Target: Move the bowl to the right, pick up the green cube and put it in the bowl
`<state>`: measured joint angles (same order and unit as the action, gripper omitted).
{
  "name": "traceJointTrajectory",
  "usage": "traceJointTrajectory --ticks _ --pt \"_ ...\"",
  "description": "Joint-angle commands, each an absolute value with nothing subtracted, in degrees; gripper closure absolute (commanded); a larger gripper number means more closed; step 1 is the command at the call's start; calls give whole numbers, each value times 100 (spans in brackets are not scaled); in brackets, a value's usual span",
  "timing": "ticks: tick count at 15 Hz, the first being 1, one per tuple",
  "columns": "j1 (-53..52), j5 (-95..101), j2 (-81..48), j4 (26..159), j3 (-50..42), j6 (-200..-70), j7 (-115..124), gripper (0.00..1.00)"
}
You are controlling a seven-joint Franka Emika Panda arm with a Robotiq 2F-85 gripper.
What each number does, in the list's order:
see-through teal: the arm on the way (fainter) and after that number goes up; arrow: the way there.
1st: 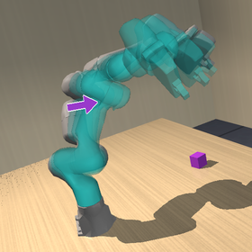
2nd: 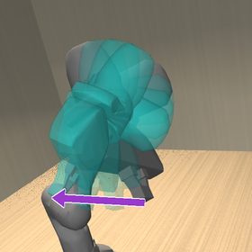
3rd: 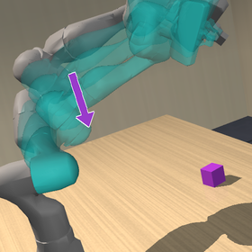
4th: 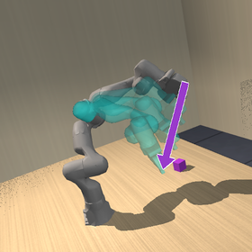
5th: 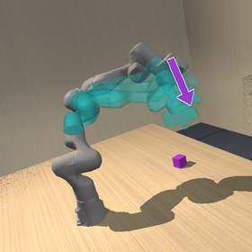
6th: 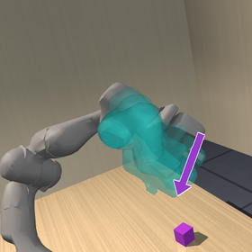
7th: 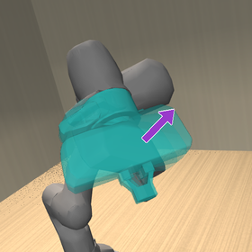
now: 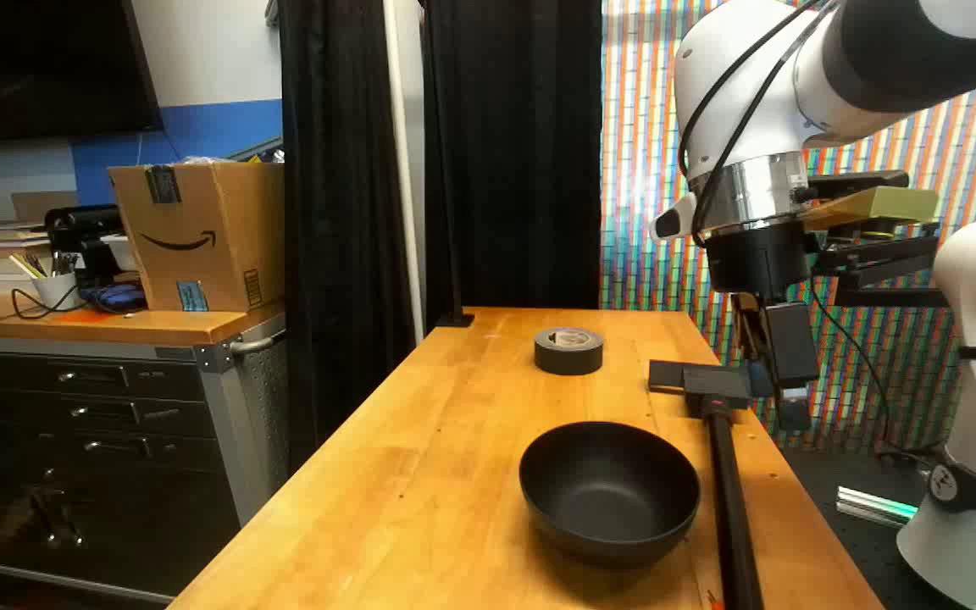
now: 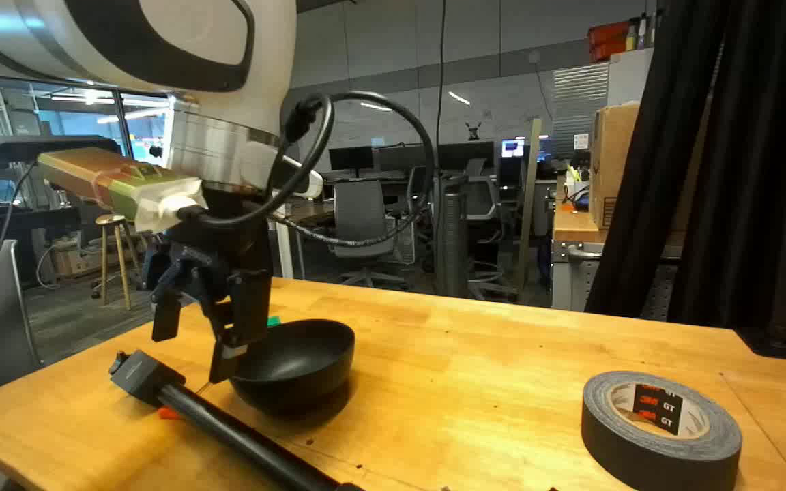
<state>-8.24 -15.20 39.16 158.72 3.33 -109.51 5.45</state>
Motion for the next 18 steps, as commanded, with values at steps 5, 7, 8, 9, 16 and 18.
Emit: traceJointTrajectory --ticks 5,7,8,9,16,18 --pt "-800 -1513 3507 15634 416 -11081 340 0" --pt "-806 -1480 3203 15442 414 -11172 202 0" --pt "-798 -1467 3014 15320 405 -11233 142 0" --pt "-798 -1470 2831 15197 379 -11267 67 0" --pt "-704 -1344 1769 14231 144 -11061 -743 0" --pt "-622 -1258 1613 14055 5 -10961 -1178 0"
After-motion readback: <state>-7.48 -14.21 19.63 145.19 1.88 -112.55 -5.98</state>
